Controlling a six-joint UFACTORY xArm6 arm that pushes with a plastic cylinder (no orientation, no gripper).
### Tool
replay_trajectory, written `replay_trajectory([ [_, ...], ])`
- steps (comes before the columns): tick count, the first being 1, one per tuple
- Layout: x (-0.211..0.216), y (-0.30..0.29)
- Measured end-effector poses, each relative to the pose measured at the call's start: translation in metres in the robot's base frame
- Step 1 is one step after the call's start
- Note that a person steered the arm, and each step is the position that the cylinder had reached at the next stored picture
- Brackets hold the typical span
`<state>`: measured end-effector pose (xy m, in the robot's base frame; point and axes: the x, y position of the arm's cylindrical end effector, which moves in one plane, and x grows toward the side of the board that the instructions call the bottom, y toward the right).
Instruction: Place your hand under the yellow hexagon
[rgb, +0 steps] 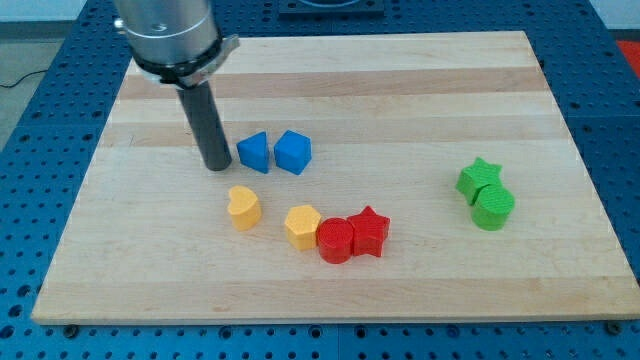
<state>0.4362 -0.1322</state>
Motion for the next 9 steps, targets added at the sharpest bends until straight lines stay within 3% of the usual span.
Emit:
replay_trajectory([
  [2, 0.000, 0.029],
  [4, 0.018, -0.039],
  [5, 0.059, -0.056],
  [7, 0.144, -0.014],
  [9, 0.152, 0.071],
])
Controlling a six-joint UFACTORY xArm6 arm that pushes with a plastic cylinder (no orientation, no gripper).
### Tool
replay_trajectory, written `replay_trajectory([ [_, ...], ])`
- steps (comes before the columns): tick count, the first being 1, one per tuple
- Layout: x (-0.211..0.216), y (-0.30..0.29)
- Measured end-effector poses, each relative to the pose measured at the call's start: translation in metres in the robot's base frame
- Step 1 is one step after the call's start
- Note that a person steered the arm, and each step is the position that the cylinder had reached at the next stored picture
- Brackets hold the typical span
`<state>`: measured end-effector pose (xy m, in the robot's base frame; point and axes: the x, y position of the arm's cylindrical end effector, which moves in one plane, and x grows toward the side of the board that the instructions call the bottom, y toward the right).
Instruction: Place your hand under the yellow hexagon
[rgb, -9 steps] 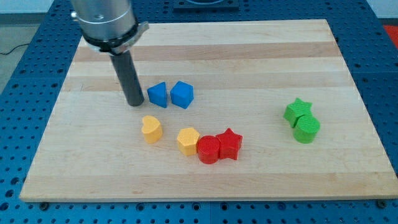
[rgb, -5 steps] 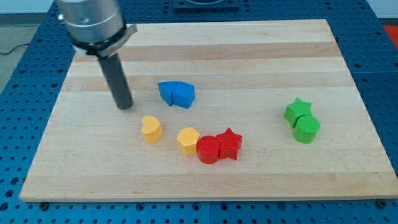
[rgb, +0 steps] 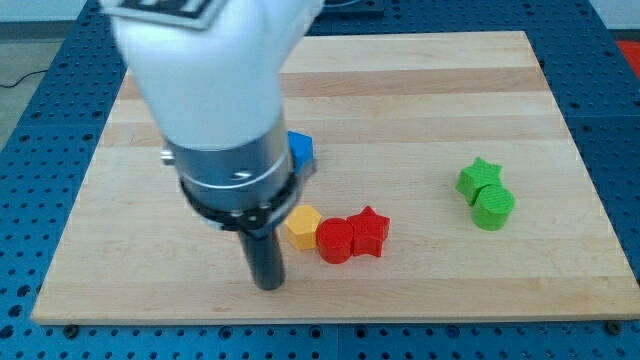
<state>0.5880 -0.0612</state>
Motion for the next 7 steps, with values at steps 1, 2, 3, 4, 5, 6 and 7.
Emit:
replay_trajectory([
  [1, 0.000, 0.000],
  [2, 0.000, 0.014],
  [3, 0.000, 0.023],
  [4, -0.016, 0.023],
  [5, -0.018, 0.023],
  [6, -0.019, 0.028],
  [7, -0.030, 0.028],
])
